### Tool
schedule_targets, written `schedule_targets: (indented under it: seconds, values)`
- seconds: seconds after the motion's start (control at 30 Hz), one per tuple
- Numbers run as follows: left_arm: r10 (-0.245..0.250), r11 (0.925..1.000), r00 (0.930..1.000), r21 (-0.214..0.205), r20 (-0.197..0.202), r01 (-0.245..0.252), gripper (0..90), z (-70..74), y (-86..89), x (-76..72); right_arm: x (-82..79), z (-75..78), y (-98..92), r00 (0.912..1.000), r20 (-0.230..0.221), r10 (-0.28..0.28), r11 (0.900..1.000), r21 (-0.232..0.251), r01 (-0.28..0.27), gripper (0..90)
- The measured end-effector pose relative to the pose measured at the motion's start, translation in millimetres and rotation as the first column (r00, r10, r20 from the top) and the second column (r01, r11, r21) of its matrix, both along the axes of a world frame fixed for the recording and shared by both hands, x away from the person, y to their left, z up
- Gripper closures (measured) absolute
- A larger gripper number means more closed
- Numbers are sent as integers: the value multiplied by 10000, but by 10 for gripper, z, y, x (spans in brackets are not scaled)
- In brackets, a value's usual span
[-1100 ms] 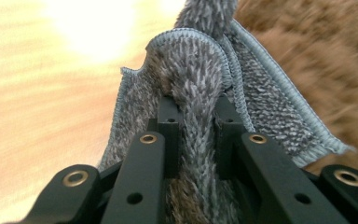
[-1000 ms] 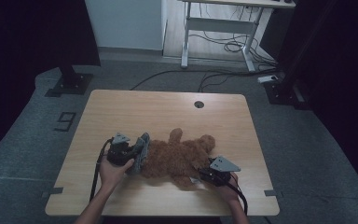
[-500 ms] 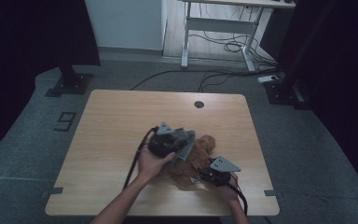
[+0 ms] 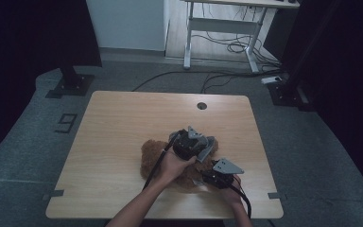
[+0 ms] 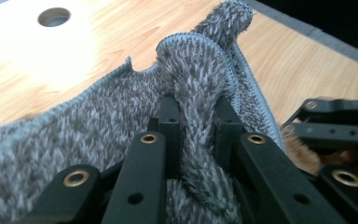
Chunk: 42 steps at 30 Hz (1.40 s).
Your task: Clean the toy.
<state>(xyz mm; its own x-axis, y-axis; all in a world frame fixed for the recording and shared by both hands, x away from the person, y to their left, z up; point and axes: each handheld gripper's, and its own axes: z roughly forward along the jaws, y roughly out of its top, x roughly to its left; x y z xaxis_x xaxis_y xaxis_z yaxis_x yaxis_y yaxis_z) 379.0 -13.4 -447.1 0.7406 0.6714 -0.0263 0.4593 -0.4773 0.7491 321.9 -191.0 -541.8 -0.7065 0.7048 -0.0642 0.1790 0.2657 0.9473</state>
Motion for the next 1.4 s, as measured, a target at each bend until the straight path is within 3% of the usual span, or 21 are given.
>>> schedule_targets:
  seconds: [0.27,0.57,0.8,0.93,1.07,1.17,1.23,1.4]
  values:
    - [973,9944,9950,-396,-235,-982,779,-46,524,-6,6,-6,-12,10000,5,31,9999,119,-31,521]
    - [1467,9863,9891,-749,-132,-1473,780,-65,1062,-91,-1,-8,-13,10000,6,40,9998,173,-40,520]
    - [2331,9672,9723,-986,-194,-2339,779,-128,1543,-108,1,-10,-16,10000,-14,40,9998,212,-40,520]
    - [2801,9549,9582,-859,-572,-2843,780,-269,1761,-104,0,-11,-15,10000,1,21,9998,200,-21,520]
    - [2996,9444,9444,-983,-1356,-3137,780,-452,1913,-77,-10,-12,-2,9999,91,-66,9999,110,65,523]
    - [2907,9358,9358,-1448,-1994,-3215,779,-535,1971,-45,-9,-6,14,9997,196,-137,9999,18,137,529]
    - [2830,9328,9355,-1660,-2116,-3198,779,-541,1952,-5,1,4,33,9994,274,-224,9997,-80,227,535]
    - [3038,9247,9311,-1729,-2017,-3391,789,-542,1831,204,129,27,117,9960,608,-649,9973,-303,669,551]
